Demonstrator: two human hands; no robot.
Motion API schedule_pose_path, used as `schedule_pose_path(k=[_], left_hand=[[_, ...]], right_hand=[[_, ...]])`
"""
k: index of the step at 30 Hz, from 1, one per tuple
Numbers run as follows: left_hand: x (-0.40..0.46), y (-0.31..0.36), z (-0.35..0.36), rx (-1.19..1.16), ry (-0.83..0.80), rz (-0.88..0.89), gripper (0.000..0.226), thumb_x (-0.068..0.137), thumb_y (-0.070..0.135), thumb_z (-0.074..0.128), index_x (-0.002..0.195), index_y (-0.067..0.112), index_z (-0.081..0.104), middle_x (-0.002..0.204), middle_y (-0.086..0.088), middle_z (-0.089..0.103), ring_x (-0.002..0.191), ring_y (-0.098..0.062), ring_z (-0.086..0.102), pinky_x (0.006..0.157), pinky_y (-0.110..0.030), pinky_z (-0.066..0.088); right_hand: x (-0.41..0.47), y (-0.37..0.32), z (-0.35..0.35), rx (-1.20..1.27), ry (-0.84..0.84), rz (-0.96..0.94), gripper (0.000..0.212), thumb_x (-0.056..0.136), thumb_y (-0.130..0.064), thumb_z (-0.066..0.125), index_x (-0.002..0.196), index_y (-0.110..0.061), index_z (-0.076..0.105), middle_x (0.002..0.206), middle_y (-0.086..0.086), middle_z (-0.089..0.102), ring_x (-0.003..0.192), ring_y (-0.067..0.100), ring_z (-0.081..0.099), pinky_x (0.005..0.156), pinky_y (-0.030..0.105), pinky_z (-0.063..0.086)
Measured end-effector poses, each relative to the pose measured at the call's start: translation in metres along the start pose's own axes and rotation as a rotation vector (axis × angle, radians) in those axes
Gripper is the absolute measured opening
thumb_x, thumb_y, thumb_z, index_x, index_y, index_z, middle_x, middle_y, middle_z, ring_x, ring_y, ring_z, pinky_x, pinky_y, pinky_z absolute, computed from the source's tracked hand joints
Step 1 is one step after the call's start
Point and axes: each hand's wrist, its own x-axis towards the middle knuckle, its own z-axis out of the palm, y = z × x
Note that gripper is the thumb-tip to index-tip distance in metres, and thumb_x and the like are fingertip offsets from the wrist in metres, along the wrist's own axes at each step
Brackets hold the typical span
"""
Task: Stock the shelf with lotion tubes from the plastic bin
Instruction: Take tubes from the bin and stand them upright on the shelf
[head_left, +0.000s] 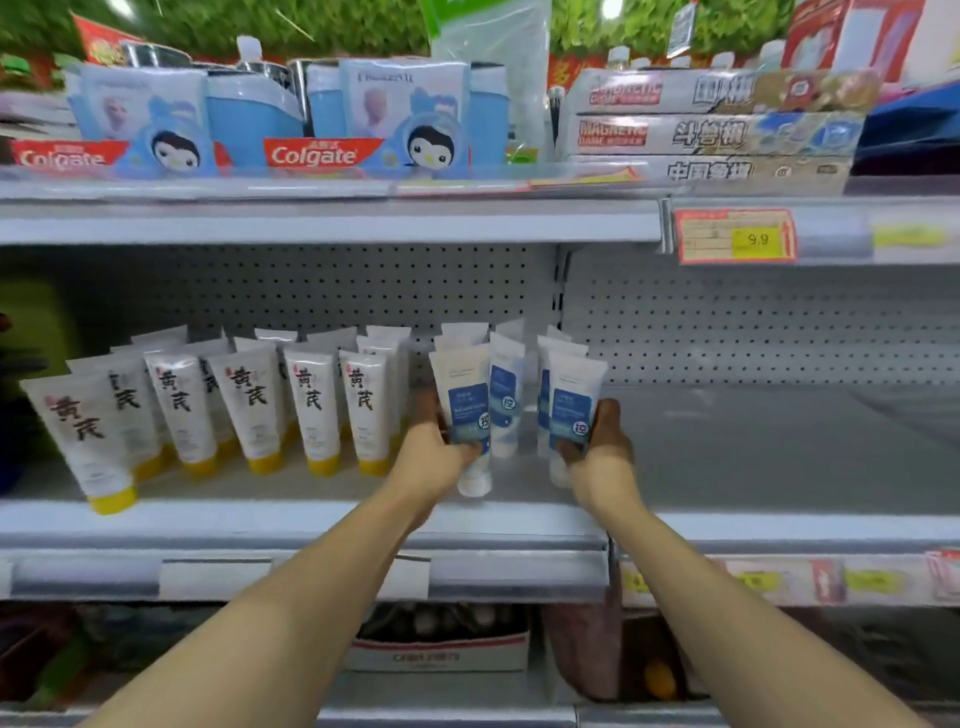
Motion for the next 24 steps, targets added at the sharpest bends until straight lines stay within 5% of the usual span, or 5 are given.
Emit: schedule_pose_path(k=[3, 6, 9, 20, 24], left_hand=[[0.011, -0.007, 0.009, 0.028, 0.005, -0.08, 0.032, 0.085, 0.0, 0.061, 0.1, 0.026, 0.053, 0.116, -0.006, 0.06, 0.104, -0.022, 0.055, 0.098, -0.037, 0.044], [0.023, -0.011, 0.019, 0.123, 0.005, -0.167, 0.037, 0.088, 0.011, 0.061, 0.124, 0.01, 0.053, 0.129, -0.01, 0.057, 0.11, -0.024, 0.053, 0.094, -0.029, 0.041], [0.032, -0.01, 0.03, 0.126, -0.011, -0.064, 0.057, 0.087, 0.0, 0.058, 0.138, 0.01, 0.034, 0.136, -0.009, 0.049, 0.116, -0.021, 0.049, 0.091, -0.022, 0.039], [0.051, -0.018, 0.037, 0.207, -0.025, 0.027, 0.065, 0.079, 0.001, 0.068, 0.132, 0.011, 0.032, 0.13, -0.01, 0.055, 0.116, -0.028, 0.055, 0.102, -0.045, 0.043], [0.048, -0.017, 0.033, 0.208, -0.051, 0.014, 0.063, 0.08, -0.002, 0.066, 0.133, 0.01, 0.034, 0.133, -0.01, 0.051, 0.117, -0.024, 0.052, 0.095, -0.029, 0.042]], right_hand=[[-0.003, -0.001, -0.006, -0.087, -0.08, -0.026, 0.012, 0.091, -0.019, 0.054, 0.097, -0.014, 0.045, 0.083, 0.0, 0.055, 0.08, 0.021, 0.052, 0.067, 0.029, 0.043], [-0.002, 0.002, -0.01, 0.004, -0.171, 0.079, 0.045, 0.077, -0.017, 0.071, 0.109, -0.013, 0.039, 0.102, 0.003, 0.058, 0.088, 0.022, 0.059, 0.073, 0.034, 0.051], [-0.001, 0.004, -0.02, 0.007, -0.209, 0.139, 0.069, 0.071, -0.019, 0.078, 0.125, -0.012, 0.036, 0.118, 0.006, 0.053, 0.098, 0.021, 0.056, 0.074, 0.027, 0.045], [-0.011, 0.021, -0.042, -0.23, -0.265, 0.146, 0.082, 0.072, -0.037, 0.076, 0.136, -0.013, 0.031, 0.132, 0.012, 0.04, 0.125, 0.029, 0.041, 0.095, 0.034, 0.042], [-0.02, 0.015, -0.042, -0.25, -0.258, 0.149, 0.081, 0.073, -0.034, 0.076, 0.137, -0.014, 0.031, 0.133, 0.011, 0.039, 0.126, 0.028, 0.038, 0.098, 0.036, 0.041]])
